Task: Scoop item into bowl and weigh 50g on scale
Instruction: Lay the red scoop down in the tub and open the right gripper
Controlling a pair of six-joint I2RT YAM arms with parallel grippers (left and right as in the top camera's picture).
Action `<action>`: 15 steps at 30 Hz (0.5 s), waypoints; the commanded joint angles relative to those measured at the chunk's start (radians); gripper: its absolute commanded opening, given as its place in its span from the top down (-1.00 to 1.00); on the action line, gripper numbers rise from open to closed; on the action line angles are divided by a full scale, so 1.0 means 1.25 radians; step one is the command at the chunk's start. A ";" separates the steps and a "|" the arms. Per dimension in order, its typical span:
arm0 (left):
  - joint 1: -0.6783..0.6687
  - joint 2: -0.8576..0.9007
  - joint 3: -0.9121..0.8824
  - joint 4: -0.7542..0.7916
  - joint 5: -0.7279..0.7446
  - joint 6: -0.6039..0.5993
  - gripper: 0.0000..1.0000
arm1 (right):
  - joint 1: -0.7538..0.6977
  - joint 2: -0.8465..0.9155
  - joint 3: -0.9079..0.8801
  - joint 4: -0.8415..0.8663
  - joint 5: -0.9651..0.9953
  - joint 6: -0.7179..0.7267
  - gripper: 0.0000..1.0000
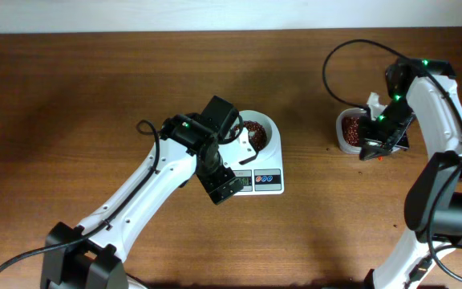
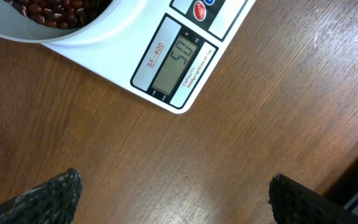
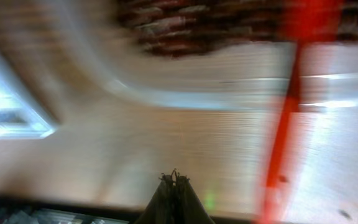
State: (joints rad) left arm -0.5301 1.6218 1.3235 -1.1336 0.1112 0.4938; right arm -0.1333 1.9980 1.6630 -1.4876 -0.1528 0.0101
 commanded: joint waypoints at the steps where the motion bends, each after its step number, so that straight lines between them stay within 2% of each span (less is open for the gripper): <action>1: 0.005 0.005 -0.005 0.000 -0.003 0.007 -0.99 | -0.049 -0.008 -0.002 0.027 0.213 0.120 0.92; 7: 0.005 0.005 -0.005 0.000 -0.003 0.007 -0.98 | -0.172 -0.008 -0.001 0.149 0.191 0.121 0.89; 10: 0.005 0.005 -0.005 0.000 -0.003 0.007 -0.98 | -0.176 -0.009 0.042 0.130 0.186 0.094 0.87; 15: 0.005 0.005 -0.005 0.000 -0.003 0.007 -0.99 | -0.175 -0.009 0.191 0.069 0.128 0.094 0.68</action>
State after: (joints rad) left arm -0.5301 1.6218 1.3235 -1.1332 0.1108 0.4938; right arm -0.3584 1.9999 1.8145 -1.3739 0.0727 0.1295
